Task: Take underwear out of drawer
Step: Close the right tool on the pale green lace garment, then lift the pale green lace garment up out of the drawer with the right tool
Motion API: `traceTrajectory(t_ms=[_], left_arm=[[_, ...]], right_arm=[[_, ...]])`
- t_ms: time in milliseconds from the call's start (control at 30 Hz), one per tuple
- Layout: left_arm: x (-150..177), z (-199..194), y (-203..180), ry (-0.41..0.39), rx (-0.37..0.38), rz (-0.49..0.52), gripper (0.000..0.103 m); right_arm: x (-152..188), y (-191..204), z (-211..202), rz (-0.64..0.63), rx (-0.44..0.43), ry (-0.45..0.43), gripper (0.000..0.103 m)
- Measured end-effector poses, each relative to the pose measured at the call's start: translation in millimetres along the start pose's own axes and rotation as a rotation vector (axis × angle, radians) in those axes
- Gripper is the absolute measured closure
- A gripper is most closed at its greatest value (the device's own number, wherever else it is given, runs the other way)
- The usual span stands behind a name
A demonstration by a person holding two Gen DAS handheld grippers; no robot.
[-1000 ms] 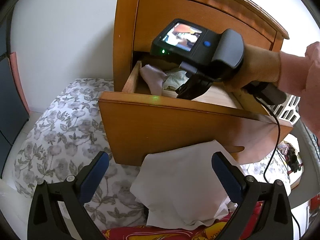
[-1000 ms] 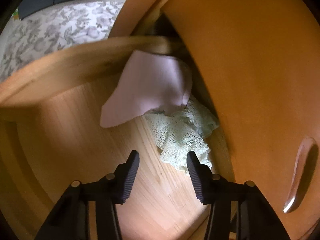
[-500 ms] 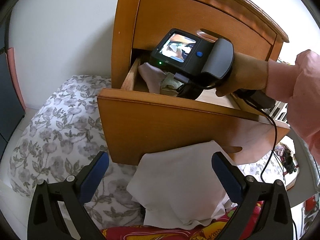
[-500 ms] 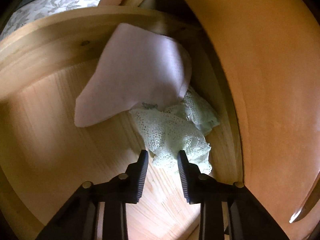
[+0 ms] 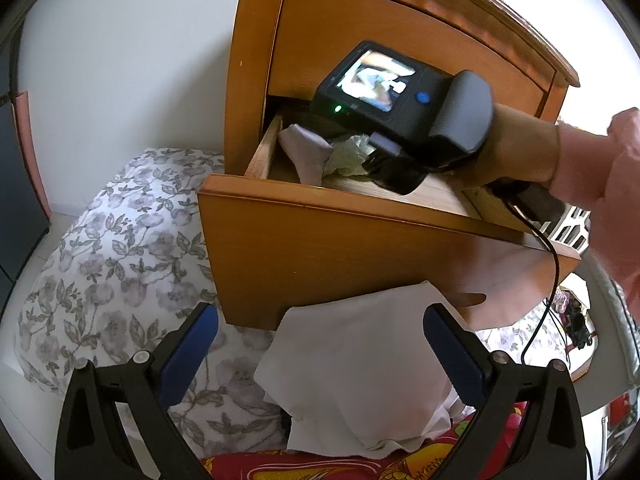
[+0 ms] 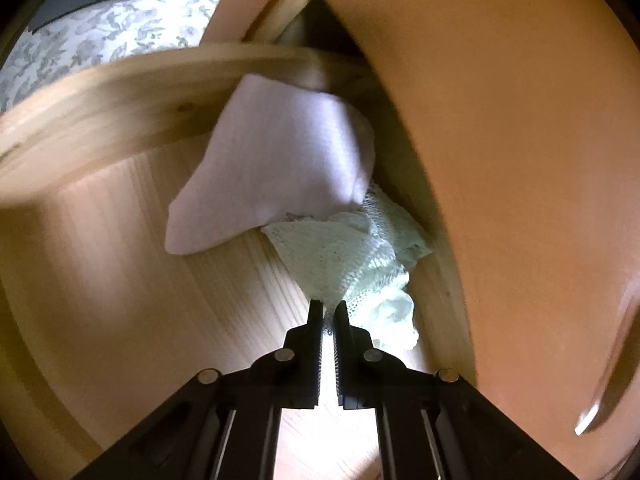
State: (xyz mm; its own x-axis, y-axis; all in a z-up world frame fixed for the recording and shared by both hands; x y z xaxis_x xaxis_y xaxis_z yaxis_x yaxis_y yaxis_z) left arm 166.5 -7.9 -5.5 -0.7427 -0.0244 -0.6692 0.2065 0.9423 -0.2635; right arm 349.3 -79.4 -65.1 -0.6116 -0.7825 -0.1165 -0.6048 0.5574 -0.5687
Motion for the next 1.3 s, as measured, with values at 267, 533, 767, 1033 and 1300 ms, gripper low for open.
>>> traceTrajectory(t_ms=[267,533,767,1033,1300], left_arm=[[0.9,-0.5,-2.5,-0.003,-0.03,0.014,0.001],[1.4,-1.0,-6.4,-0.006,-0.065,0.037,0.001],[2.5,-0.1,-5.3,0.0,-0.091,0.039,0.001],[4.5,-1.1,-8.5,-0.005,-0.141,0.064,0.001],[7.2,1.3,-12.3,0.011,-0.183,0.096,0.001]], right_arm=[[13.4,-20.7,-40.9,0.051,0.036,-0.046,0.098],[38.7,-26.5,-72.3,0.088,0.068,-0.073,0.098],[66.8,-20.6,-120.8,0.132,0.083,-0.127,0.098],[90.1,-32.0,-174.4,0.218,0.121,-0.211,0.098],[109.9,-46.2,-227.2,0.313,0.173,-0.303,0.098]])
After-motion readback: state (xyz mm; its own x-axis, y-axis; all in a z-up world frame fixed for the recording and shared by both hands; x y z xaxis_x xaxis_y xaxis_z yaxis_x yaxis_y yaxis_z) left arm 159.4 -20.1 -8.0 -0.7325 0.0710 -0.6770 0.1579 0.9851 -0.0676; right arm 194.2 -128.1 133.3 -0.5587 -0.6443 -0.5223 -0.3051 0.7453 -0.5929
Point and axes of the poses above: each gripper's, at about its wrist camera, not at the fingertips, and z roughly the way its jaws point, y to its left, x to its underside, the point moved 7 cm from there along z, roughly the way its jaws point, and after that the axes turned 5 degrees about -z, right-handed, at the moved point
